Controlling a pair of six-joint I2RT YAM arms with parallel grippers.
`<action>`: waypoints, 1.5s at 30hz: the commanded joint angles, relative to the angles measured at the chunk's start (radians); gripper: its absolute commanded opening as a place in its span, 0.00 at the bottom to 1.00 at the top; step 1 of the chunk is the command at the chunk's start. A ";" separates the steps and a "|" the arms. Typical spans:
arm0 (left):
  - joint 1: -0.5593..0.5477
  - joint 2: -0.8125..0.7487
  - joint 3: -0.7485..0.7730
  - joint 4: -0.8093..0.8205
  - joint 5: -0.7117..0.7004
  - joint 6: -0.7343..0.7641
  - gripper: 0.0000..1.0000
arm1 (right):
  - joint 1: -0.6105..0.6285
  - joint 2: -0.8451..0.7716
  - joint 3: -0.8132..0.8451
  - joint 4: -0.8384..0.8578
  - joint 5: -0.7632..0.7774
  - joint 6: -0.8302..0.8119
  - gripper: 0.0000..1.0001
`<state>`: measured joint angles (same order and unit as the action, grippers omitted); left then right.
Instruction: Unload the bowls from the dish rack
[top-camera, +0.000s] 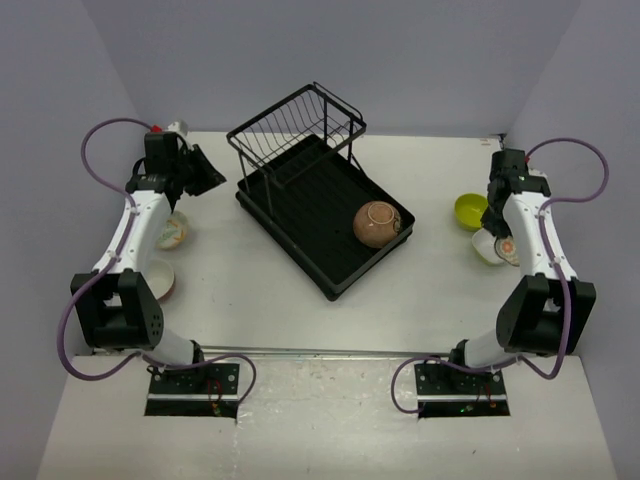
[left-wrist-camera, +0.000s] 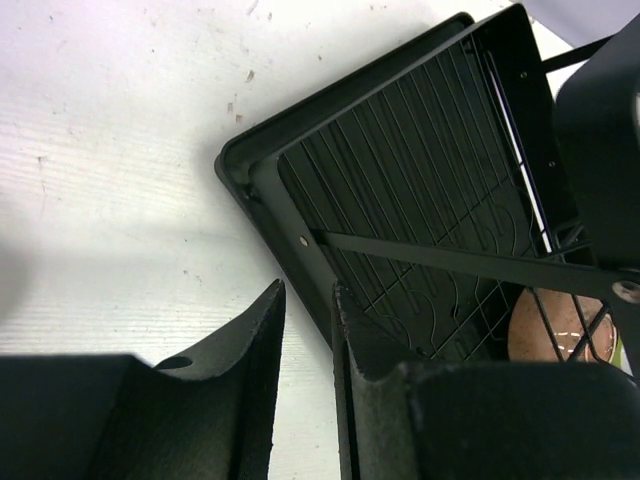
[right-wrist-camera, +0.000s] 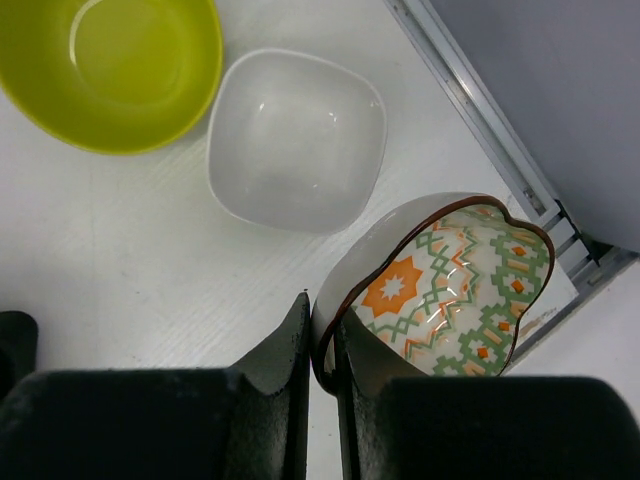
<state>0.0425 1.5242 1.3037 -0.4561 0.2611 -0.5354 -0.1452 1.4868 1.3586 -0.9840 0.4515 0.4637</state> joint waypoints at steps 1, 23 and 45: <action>-0.001 -0.070 0.012 -0.004 -0.039 0.020 0.27 | -0.008 0.030 -0.067 -0.022 0.000 -0.007 0.00; -0.032 -0.102 0.040 -0.085 -0.115 0.028 0.28 | -0.008 0.220 -0.201 0.070 -0.089 -0.007 0.00; -0.032 -0.182 -0.035 -0.096 -0.118 0.022 0.30 | -0.007 0.182 -0.197 0.070 -0.106 0.012 0.43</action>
<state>0.0162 1.3758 1.2812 -0.5568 0.1551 -0.5304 -0.1516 1.7672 1.1534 -0.9100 0.3481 0.4637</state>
